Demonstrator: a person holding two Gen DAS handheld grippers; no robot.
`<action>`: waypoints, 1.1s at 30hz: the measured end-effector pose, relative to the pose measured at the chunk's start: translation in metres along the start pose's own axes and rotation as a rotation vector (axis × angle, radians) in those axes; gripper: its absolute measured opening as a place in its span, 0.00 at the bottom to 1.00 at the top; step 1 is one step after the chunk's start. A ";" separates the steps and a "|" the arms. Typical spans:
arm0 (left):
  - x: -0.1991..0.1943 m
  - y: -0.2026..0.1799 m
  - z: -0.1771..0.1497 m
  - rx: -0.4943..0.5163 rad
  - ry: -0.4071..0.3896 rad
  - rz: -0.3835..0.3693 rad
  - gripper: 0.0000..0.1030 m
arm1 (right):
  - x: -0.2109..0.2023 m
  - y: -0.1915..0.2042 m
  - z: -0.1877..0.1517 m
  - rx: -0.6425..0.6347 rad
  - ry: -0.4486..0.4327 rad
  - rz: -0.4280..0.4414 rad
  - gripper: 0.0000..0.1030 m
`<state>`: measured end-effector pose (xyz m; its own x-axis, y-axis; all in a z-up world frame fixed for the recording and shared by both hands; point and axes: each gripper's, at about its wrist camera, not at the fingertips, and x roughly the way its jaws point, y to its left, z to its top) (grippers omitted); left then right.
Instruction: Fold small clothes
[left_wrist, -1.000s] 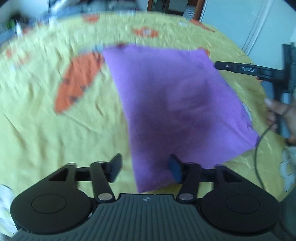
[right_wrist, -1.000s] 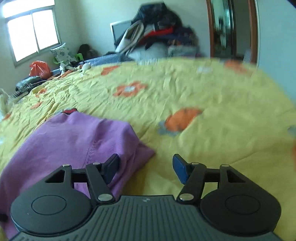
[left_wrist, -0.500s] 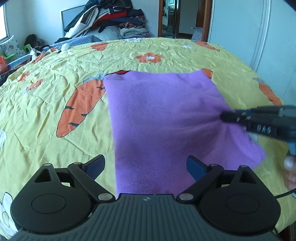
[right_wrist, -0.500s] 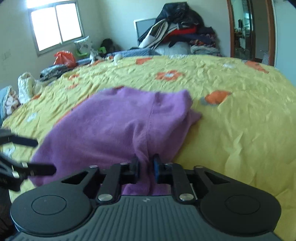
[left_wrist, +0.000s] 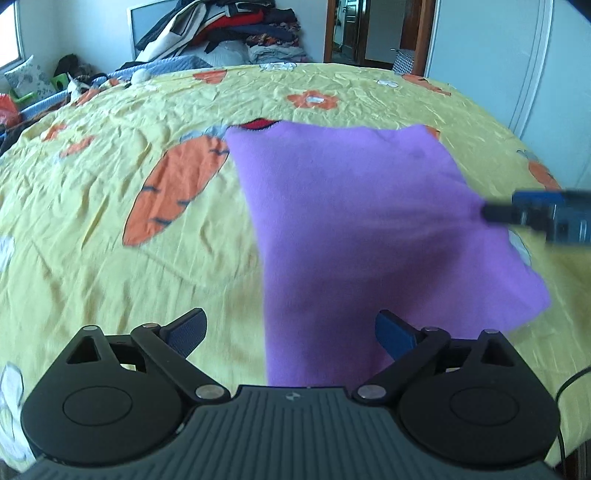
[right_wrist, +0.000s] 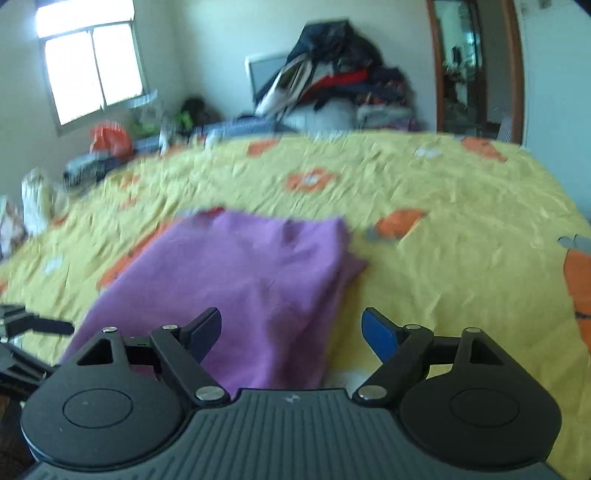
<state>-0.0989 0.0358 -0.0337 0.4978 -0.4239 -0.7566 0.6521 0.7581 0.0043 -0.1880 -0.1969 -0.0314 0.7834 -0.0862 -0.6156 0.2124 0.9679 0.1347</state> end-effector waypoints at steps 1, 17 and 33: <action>-0.004 0.000 -0.006 -0.005 -0.004 0.007 0.98 | -0.006 0.012 -0.009 -0.024 0.010 -0.021 0.81; -0.017 -0.026 -0.066 -0.123 -0.002 0.108 1.00 | -0.037 0.075 -0.120 -0.003 -0.010 -0.188 1.00; -0.015 -0.029 -0.064 -0.155 0.000 0.138 1.00 | -0.029 0.075 -0.114 0.017 0.005 -0.204 1.00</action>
<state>-0.1621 0.0522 -0.0641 0.5765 -0.3106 -0.7557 0.4814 0.8765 0.0071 -0.2614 -0.0947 -0.0914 0.7203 -0.2788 -0.6352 0.3764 0.9262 0.0204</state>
